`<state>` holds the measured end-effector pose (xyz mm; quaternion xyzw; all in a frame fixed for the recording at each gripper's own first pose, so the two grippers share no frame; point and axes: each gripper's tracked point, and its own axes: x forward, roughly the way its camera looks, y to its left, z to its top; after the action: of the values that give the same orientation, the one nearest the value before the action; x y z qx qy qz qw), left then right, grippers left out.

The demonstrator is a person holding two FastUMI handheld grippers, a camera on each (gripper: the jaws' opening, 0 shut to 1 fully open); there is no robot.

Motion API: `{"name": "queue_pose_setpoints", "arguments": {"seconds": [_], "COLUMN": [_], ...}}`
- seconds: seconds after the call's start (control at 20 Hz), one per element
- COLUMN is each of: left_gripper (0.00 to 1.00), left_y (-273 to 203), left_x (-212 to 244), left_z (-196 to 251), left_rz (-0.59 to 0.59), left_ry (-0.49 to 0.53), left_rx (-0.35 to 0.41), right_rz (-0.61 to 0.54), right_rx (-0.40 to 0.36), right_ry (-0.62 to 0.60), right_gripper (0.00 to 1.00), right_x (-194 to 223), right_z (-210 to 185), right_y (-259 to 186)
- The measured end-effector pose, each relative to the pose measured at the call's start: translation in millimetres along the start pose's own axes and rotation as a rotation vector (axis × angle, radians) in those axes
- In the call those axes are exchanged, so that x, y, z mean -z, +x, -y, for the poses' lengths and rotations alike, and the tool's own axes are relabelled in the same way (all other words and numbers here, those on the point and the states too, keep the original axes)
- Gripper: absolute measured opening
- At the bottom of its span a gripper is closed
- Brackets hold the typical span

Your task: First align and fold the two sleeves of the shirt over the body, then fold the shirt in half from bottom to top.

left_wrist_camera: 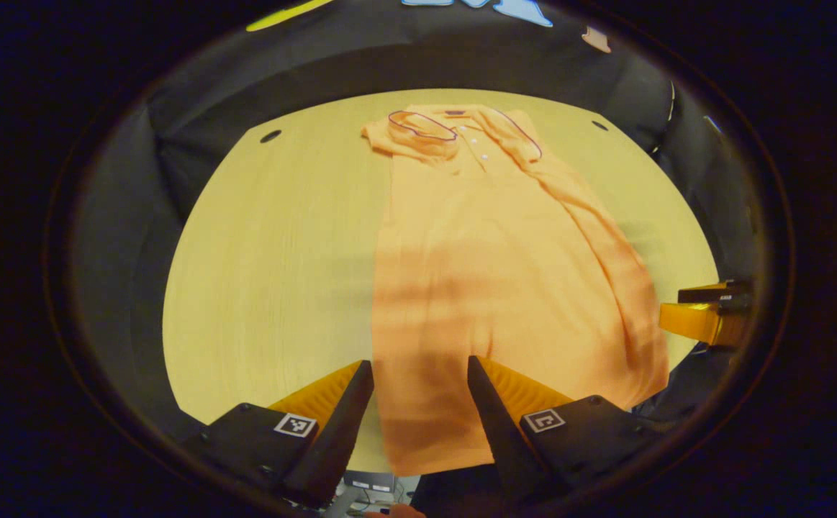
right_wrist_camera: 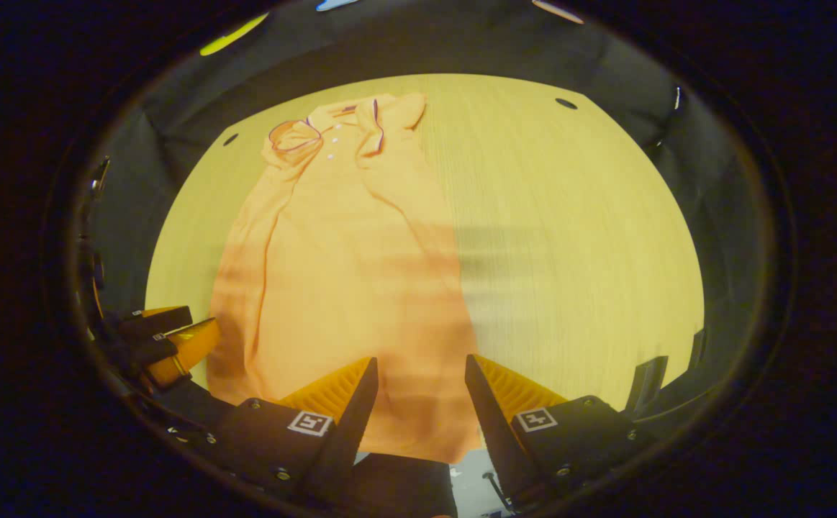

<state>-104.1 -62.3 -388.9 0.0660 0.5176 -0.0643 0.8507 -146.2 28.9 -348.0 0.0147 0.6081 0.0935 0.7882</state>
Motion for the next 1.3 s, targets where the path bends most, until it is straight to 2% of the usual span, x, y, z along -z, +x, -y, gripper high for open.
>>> {"name": "queue_pose_setpoints", "arguments": {"seconds": [0.05, 0.1, 0.15, 0.4, 0.9, 1.05, 1.15, 1.2, 1.25, 1.3], "left_gripper": [0.91, 0.91, 0.89, 0.87, 0.88, 0.88, 0.87, 0.84, 0.87, 0.82], "left_y": [1.3, 1.5, 4.4, 14.9, 17.6, 17.0, 16.7, 16.9, 17.1, 16.0], "left_x": [11.3, 21.2, 30.1, 48.6, 38.5, 39.2, 38.9, 37.9, 38.1, 37.3], "left_z": [-1.9, -3.4, -5.4, -5.8, -2.7, -3.9, -0.9, -2.0, -1.1, -2.1], "left_rz": [-0.034, -0.065, -0.094, -0.197, -0.299, -0.302, -0.296, -0.297, -0.296, -0.301], "left_ry": [-0.002, -0.005, -0.007, -0.018, -0.053, -0.101, -0.083, -0.082, -0.086, -0.084], "left_rx": [-0.004, -0.009, -0.011, -0.024, -0.012, 0.000, 0.005, 0.002, 0.006, 0.005], "right_rz": [-0.033, -0.062, -0.091, -0.176, -0.264, -0.280, -0.279, -0.278, -0.280, -0.286], "right_rx": [0.004, 0.011, 0.021, 0.057, 0.084, 0.086, 0.087, 0.087, 0.082, 0.080], "right_ry": [-0.008, -0.016, -0.025, -0.057, -0.059, -0.059, -0.060, -0.058, -0.061, -0.064], "right_gripper": [0.73, 0.77, 0.72, 0.77, 0.81, 0.82, 0.82, 0.82, 0.82, 0.80], "right_x": [8.8, 15.6, 21.8, 39.5, 44.7, 44.7, 44.0, 44.5, 45.2, 44.0], "right_z": [-0.5, 0.2, 0.4, 2.9, 3.2, 3.0, 3.0, 3.2, 2.3, 3.1], "right_y": [4.3, 7.7, 12.0, 21.7, 33.6, 34.9, 34.5, 34.8, 35.5, 34.7]}}
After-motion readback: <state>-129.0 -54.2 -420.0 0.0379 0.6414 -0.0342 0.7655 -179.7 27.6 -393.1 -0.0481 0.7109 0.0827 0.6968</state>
